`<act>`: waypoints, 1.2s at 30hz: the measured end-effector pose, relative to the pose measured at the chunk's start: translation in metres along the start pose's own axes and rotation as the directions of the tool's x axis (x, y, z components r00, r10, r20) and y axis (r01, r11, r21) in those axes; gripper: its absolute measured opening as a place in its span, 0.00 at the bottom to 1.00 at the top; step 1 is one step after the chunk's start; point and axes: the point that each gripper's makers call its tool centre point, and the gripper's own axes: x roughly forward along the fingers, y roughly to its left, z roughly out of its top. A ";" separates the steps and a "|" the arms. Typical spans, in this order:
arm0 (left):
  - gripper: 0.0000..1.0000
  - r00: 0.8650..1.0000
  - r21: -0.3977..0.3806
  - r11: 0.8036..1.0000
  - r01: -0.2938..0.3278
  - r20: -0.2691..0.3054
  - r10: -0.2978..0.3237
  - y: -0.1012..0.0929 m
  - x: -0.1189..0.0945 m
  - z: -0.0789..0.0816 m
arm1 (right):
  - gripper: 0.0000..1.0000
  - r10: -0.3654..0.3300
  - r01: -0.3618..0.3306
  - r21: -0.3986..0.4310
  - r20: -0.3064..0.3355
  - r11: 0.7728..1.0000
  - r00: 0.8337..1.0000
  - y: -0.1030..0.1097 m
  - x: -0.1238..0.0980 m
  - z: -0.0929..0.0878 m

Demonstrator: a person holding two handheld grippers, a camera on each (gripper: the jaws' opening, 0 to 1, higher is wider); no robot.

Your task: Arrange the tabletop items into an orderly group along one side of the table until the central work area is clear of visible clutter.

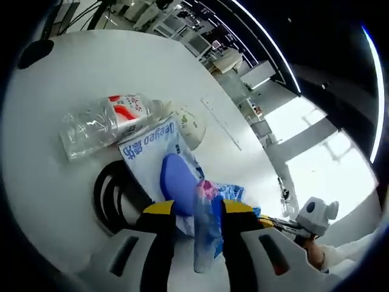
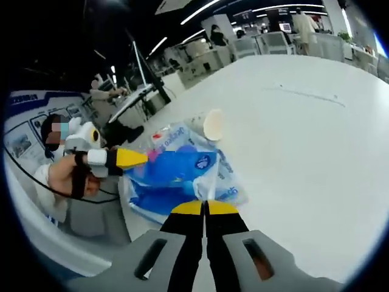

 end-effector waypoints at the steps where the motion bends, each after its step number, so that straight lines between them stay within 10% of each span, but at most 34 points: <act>1: 0.36 0.999 -0.006 1.000 0.025 0.023 -0.024 -0.004 -0.002 0.004 | 0.00 -0.002 0.002 0.016 0.006 1.000 1.000 -0.001 -0.001 0.001; 7: 0.56 0.994 0.129 0.987 0.099 0.030 -0.104 -0.023 -0.010 0.004 | 0.00 -0.019 0.017 0.074 0.023 0.997 1.000 -0.007 -0.004 0.003; 14: 0.39 0.997 0.276 0.958 0.078 -0.049 -0.067 -0.032 -0.003 -0.022 | 0.00 -0.021 0.017 0.119 0.033 0.993 0.999 -0.007 -0.006 0.005; 25: 0.07 0.999 0.512 0.858 -0.027 -0.009 0.037 -0.025 -0.002 -0.004 | 0.00 -0.022 0.014 0.162 0.043 0.987 0.999 -0.012 -0.012 0.007; 36: 0.24 0.999 0.561 0.826 0.045 -0.033 -0.031 -0.038 0.003 -0.004 | 0.00 -0.030 0.009 0.241 0.085 0.971 0.996 -0.019 -0.021 0.012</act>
